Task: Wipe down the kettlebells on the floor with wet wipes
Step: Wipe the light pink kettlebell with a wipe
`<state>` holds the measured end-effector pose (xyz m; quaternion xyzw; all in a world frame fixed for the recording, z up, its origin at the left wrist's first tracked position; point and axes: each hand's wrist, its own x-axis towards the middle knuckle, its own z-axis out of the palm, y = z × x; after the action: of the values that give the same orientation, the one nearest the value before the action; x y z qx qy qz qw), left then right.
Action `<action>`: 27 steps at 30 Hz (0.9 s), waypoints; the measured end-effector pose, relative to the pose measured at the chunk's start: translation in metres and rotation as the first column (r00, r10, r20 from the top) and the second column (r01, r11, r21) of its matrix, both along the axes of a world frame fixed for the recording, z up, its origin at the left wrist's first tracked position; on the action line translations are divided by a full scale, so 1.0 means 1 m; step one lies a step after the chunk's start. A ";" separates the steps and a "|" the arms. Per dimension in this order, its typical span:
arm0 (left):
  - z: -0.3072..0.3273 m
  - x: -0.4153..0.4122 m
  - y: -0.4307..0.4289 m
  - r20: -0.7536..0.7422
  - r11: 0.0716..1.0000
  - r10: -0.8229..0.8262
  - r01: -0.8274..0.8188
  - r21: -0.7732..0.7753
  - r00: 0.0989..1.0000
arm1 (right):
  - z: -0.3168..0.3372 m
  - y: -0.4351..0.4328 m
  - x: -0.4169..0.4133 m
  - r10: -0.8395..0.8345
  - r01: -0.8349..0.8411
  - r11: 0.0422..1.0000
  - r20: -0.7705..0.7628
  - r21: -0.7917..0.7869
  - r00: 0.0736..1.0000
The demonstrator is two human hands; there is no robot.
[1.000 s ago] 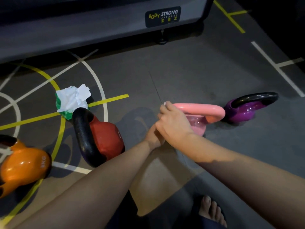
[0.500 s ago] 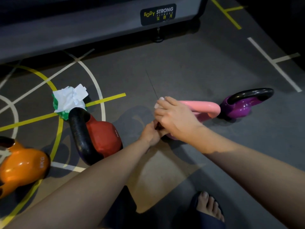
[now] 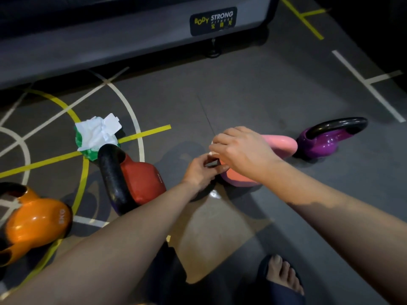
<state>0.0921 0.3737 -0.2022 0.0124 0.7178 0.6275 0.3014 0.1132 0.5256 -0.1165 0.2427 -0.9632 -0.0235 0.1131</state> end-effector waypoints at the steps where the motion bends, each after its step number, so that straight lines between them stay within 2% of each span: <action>1: -0.001 0.000 -0.003 0.047 1.000 -0.010 0.009 0.030 0.999 | 0.002 0.006 0.006 -0.020 0.019 0.999 -0.015 -0.044 1.000; 4: -0.002 -0.001 -0.013 0.084 0.996 -0.082 0.080 0.033 0.993 | 0.010 0.028 0.029 -0.153 0.138 0.965 -0.048 -0.223 0.987; 8: 0.003 0.000 -0.012 0.029 0.997 -0.075 0.075 0.027 0.997 | 0.006 0.020 0.035 -0.320 0.309 0.944 -0.095 -0.116 0.943; 10: 0.005 -0.003 -0.009 0.004 0.998 -0.063 0.063 -0.011 0.998 | 0.001 0.000 0.029 -0.341 0.332 0.938 -0.090 -0.097 0.936; 13: 0.012 -0.004 -0.007 -0.018 0.998 -0.056 0.056 -0.017 0.998 | 0.000 0.006 0.027 -0.290 0.272 0.953 -0.139 -0.134 0.947; 15: 0.019 -0.004 -0.007 -0.078 0.999 -0.052 0.052 -0.003 0.996 | 0.000 0.027 0.038 -0.312 0.280 0.944 -0.195 -0.174 0.930; 19: 0.029 -0.008 -0.009 -0.240 0.991 -0.132 0.127 -0.034 0.962 | -0.003 0.068 0.067 -0.508 0.450 0.848 -0.190 -0.280 0.840; 21: 0.032 -0.006 -0.009 -0.238 0.994 -0.110 0.108 -0.024 0.965 | -0.004 0.070 0.064 -0.574 0.510 0.802 -0.166 -0.312 0.802; 23: 0.035 -0.004 -0.007 -0.236 0.994 -0.104 0.099 -0.034 0.966 | -0.006 0.049 0.051 -0.562 0.492 0.809 -0.177 -0.322 0.808; 27: 0.043 -0.006 -0.004 -0.283 0.990 -0.134 0.116 -0.078 0.950 | -0.010 0.025 0.046 -0.395 0.329 0.887 -0.160 -0.325 0.905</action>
<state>0.0860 0.3695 -0.1593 0.1398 0.7705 0.5766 0.2331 0.1593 0.5509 -0.1265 0.0343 -0.9657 0.0704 0.2477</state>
